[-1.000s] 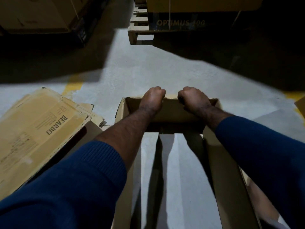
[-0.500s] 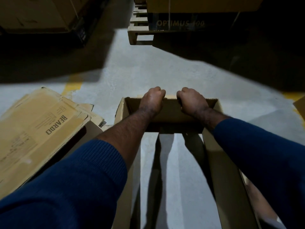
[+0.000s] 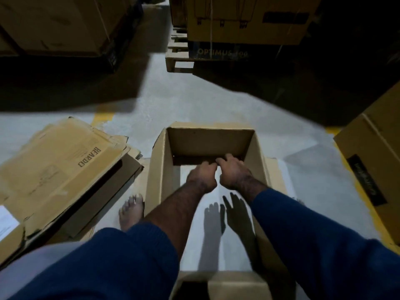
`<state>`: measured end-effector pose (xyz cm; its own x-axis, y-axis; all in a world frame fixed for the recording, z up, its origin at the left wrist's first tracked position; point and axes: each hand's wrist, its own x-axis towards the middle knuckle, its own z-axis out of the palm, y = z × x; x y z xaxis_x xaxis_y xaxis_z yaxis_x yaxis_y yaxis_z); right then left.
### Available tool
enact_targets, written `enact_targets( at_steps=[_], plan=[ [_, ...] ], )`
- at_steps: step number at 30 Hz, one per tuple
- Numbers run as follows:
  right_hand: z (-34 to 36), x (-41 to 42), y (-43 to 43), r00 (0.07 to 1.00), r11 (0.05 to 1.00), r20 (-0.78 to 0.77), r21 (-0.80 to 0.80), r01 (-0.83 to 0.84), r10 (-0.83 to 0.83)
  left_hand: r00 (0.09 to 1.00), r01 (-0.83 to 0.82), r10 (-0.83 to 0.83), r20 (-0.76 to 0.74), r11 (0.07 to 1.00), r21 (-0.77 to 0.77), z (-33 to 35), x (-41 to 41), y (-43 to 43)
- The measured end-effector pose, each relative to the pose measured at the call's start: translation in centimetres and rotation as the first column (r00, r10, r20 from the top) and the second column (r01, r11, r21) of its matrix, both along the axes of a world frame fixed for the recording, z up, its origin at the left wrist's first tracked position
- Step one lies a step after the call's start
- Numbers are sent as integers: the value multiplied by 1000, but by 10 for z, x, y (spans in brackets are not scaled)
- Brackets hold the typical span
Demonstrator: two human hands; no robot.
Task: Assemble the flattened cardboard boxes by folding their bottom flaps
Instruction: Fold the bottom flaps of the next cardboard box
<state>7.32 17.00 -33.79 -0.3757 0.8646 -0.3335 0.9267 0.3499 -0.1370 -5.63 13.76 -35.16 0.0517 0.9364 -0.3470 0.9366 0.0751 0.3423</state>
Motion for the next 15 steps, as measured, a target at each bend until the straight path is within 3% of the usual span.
enact_targets(
  at_steps=[5, 9, 12, 15],
  plan=[
    [5, 41, -119, 979, 979, -37, -44, 200, -201, 998, 6, 3, 69, 991, -133, 4, 27, -117],
    [-5, 78, -206, 942, 924, 70, -184, 335, -328, 993, 30, -5, 116, 977, -213, 9, 40, -197],
    [2, 83, -225, 849, 819, 67, -233, 524, -525, 994, 70, -46, 97, 964, -258, 17, 48, -229],
    [13, 85, -232, 697, 666, 76, -240, 706, -713, 995, 67, -44, 91, 959, -277, 32, 57, -240]
  ],
)
